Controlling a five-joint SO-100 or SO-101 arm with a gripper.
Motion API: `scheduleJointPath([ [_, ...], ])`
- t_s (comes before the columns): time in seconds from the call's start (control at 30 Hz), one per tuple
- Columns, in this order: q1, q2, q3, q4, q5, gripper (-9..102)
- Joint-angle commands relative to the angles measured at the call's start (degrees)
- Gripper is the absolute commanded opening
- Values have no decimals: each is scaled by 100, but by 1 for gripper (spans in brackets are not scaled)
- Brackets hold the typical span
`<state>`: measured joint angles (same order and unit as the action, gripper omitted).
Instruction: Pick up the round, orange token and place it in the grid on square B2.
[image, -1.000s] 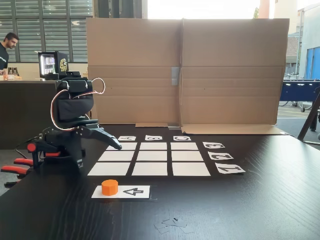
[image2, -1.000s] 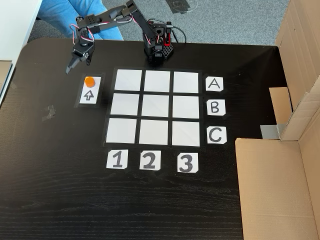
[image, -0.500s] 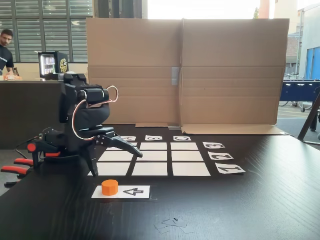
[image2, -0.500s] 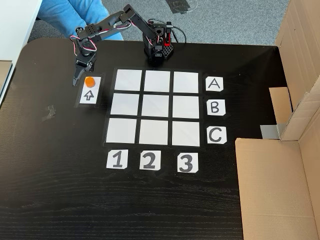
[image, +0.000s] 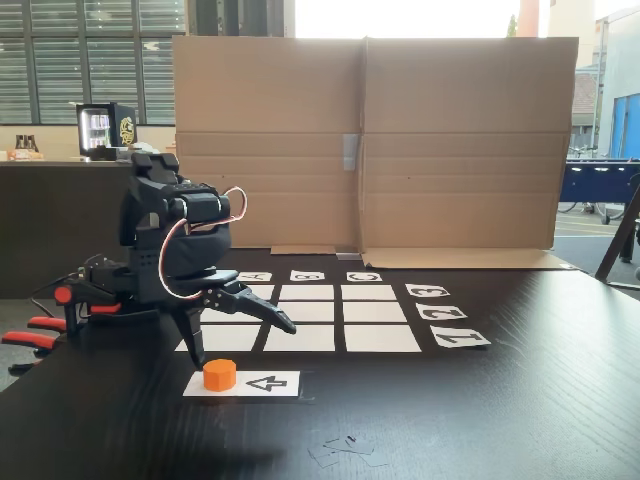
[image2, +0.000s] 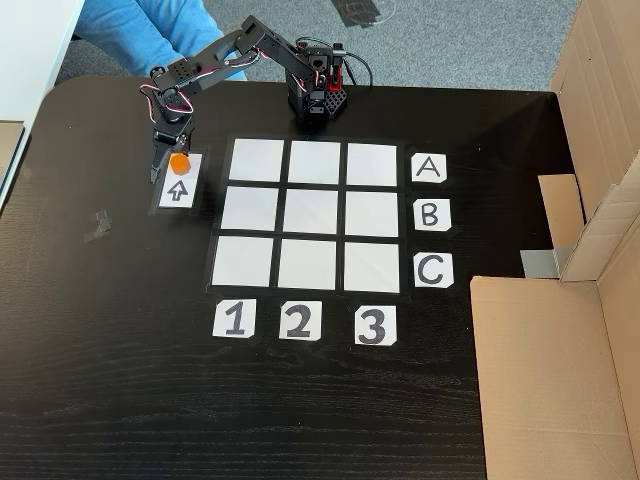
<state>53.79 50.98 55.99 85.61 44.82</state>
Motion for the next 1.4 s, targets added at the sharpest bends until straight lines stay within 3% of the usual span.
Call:
scheduleJointPath([
  [0.0,-70,0,-193,53,-18,69],
  [0.33,-114,-176,-272,97,-18,65],
  [0.4,-123,-229,-334,79,9,44],
  [0.47,-149,-290,-396,35,26,-1],
  [0.97,-53,-255,-510,167,26,-1],
  [1.37,88,1573,246,149,70,-1],
])
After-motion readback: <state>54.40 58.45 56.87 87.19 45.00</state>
